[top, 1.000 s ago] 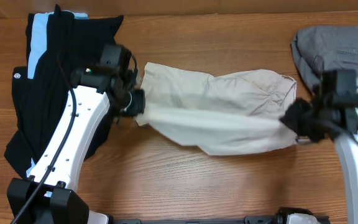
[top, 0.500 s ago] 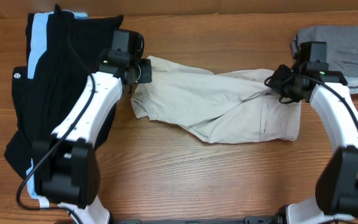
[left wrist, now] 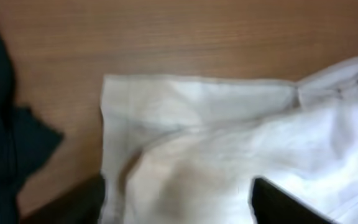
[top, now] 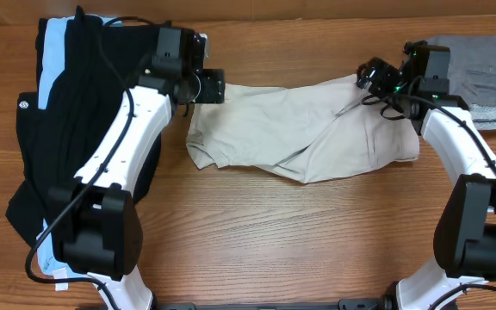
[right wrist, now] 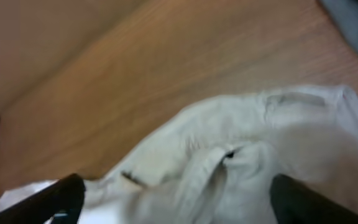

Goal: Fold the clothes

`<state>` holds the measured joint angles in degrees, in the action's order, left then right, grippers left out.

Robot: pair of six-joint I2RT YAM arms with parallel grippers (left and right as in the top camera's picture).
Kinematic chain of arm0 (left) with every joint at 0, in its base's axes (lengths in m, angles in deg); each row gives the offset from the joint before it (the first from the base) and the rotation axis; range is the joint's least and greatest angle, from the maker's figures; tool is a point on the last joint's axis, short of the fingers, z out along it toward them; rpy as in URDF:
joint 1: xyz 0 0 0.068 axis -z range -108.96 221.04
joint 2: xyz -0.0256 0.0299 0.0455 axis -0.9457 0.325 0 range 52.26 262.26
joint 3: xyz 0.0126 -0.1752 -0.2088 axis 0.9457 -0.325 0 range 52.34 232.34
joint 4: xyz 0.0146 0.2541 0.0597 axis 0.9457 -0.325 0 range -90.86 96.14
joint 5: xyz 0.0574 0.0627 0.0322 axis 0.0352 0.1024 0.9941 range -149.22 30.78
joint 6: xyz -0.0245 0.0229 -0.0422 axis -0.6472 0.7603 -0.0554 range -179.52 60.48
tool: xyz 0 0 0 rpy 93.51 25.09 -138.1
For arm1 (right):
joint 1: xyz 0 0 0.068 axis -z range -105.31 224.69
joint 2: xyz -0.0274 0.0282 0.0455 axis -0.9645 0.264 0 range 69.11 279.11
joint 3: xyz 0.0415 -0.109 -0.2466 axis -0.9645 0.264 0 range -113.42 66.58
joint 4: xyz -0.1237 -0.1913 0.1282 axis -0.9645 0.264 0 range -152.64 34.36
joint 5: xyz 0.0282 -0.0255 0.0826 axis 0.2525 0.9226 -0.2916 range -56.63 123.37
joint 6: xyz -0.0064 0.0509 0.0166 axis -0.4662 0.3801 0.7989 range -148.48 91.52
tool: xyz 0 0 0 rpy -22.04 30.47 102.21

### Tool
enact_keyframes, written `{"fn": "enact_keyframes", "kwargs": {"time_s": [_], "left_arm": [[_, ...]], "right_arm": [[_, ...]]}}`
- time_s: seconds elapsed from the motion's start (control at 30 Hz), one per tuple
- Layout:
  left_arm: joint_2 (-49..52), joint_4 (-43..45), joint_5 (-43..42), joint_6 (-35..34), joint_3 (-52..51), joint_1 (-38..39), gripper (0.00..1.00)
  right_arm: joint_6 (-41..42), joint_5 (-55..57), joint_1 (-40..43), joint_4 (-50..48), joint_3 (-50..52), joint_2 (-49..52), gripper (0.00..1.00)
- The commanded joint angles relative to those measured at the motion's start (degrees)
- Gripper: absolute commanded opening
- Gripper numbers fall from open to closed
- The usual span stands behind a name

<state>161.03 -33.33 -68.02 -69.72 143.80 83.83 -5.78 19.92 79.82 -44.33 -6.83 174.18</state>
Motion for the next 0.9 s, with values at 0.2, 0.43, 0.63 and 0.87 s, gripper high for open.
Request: {"fn": "enact_keyframes", "kwargs": {"time_s": [0.2, 0.43, 0.63, 0.87], "left_arm": [[-0.76, -23.34, -2.38, 19.19, 3.72, 7.04, 0.83], [-0.76, -16.52, 0.17, 25.05, -7.63, 13.18, 0.79], [-0.76, -4.92, 8.74, 23.85, -17.88, 15.37, 0.75], [-0.79, 0.37, 18.03, 18.53, -20.41, 15.37, 0.69]], "right_arm": [[-0.96, -3.15, 0.37, 13.20, -2.16, -0.70, 1.00], [-2.62, -3.15, 0.37, 16.61, -2.16, -0.70, 1.00], [-2.62, -3.13, 0.37, 17.64, -2.14, -0.70, 1.00], [-2.62, -3.10, 0.37, 17.79, -2.14, -0.70, 1.00]]}}
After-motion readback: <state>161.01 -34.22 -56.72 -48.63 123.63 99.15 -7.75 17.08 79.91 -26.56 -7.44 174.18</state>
